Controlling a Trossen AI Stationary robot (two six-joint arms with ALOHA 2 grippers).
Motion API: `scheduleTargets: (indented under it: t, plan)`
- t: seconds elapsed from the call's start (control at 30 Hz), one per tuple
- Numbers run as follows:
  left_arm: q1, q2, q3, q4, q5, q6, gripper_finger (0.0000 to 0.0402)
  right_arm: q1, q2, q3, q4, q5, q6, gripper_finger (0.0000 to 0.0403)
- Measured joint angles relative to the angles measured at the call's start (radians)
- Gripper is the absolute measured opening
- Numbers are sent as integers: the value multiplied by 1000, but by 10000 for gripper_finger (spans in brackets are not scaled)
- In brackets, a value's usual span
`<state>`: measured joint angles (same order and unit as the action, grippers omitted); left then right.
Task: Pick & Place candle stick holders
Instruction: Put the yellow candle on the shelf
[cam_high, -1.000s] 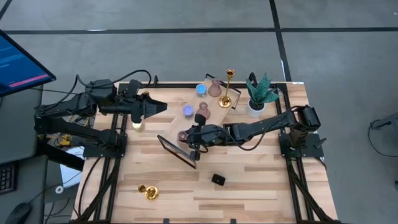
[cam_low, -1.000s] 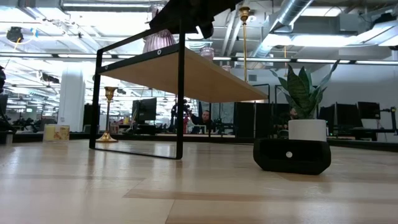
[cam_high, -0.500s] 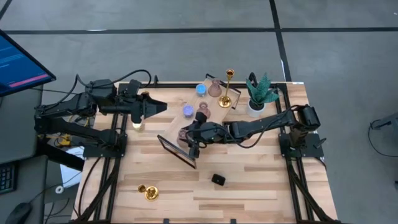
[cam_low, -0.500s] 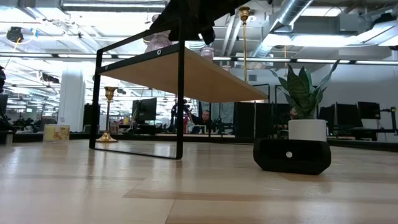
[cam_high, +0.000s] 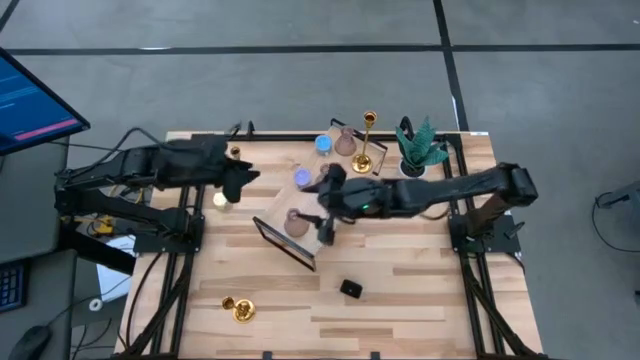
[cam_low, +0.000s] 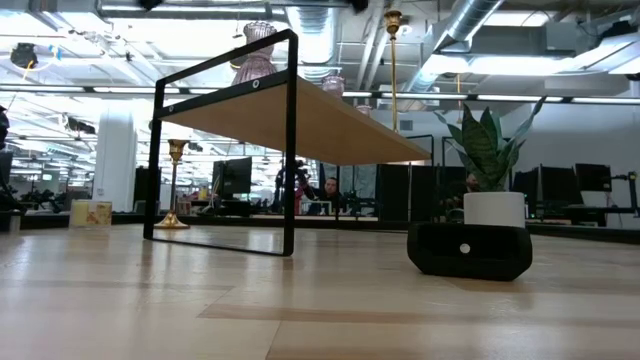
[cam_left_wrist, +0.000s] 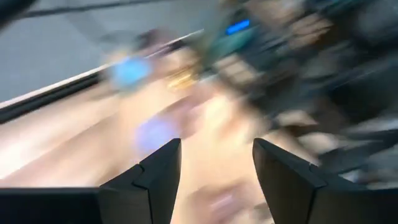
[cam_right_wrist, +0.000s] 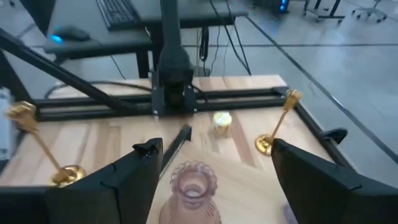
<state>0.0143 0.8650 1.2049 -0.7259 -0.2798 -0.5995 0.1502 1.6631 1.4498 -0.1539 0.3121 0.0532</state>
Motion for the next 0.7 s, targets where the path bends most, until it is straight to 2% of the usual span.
scheduleTargets:
  t: [0.13,0.3,0.43,0.57,0.7]
  plan:
    - [0,13,0,-316,-117,-127,199,24,-101,58,-128,2,0,291]
    - [9,57,-10,-555,-142,-324,199,62,-204,73,-223,73,8,291]
    - [79,74,-93,-572,-83,-354,199,84,-255,71,-288,132,12,291]
    - [168,70,-218,-570,-6,-355,201,95,-272,71,-348,136,50,291]
    - [247,44,-320,-505,52,-335,225,112,-273,71,-393,135,79,292]
